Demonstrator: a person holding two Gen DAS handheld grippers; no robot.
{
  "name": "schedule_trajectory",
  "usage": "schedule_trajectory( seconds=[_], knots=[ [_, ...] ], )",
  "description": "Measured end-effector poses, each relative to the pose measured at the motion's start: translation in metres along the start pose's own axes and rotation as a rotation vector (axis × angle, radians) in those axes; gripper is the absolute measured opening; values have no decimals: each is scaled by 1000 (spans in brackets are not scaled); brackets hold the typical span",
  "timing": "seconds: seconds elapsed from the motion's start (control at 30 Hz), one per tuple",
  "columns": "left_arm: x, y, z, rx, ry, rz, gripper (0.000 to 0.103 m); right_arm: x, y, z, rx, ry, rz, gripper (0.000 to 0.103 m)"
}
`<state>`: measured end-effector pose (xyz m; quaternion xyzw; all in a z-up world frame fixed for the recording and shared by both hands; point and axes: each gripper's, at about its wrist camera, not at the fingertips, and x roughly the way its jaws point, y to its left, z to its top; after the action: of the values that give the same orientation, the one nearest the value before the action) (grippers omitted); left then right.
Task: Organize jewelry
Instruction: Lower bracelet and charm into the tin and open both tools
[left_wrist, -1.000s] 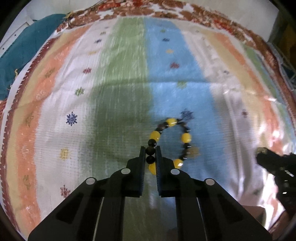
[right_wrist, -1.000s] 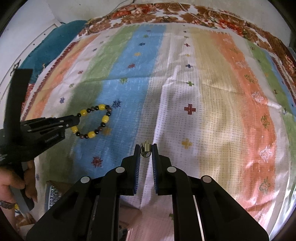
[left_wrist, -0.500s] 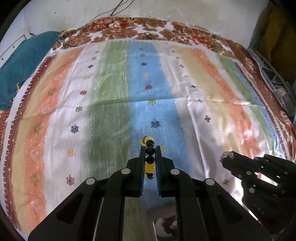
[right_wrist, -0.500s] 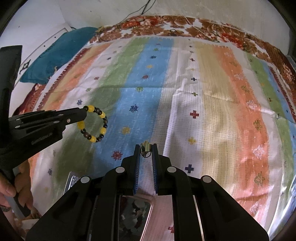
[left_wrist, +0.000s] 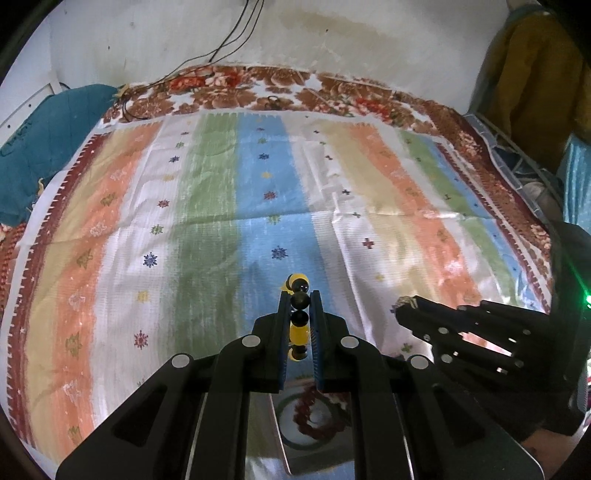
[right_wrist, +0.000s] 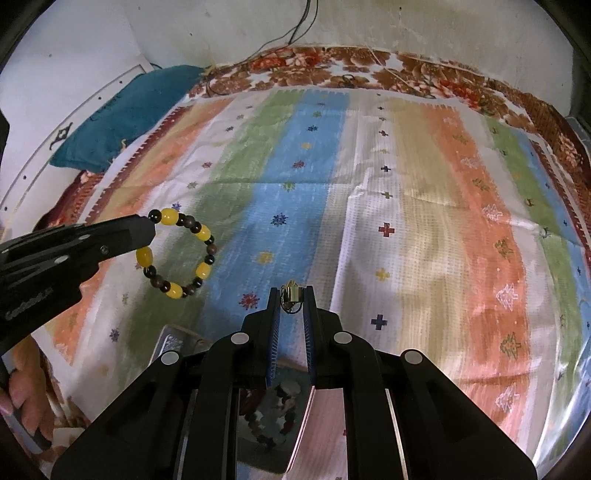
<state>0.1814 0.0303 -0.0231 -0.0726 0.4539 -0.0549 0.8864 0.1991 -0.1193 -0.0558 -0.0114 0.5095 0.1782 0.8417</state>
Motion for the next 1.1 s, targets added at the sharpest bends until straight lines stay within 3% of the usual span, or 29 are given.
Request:
schedule_trajectory(
  seconds=[0.43,0.73,0.93,1.03,1.1],
  knots=[
    [-42,-15,-34,16,-63,-37,10,-25,10,-25,-6,-28,31,13],
    [-49,-20,-53,22,-52,-57,10,-31,15,-38,-10,-24,49,13],
    [-47,-17,-61,3,-28,-77,10,-34,14,-43,0,-4,105,15],
    [-41,-15,-67,-3,1,-72,10,-36,13,-46,3,-7,115,35],
    [-40,-14,-70,-5,13,-72,10,-39,15,-48,-3,-12,120,41]
  ],
)
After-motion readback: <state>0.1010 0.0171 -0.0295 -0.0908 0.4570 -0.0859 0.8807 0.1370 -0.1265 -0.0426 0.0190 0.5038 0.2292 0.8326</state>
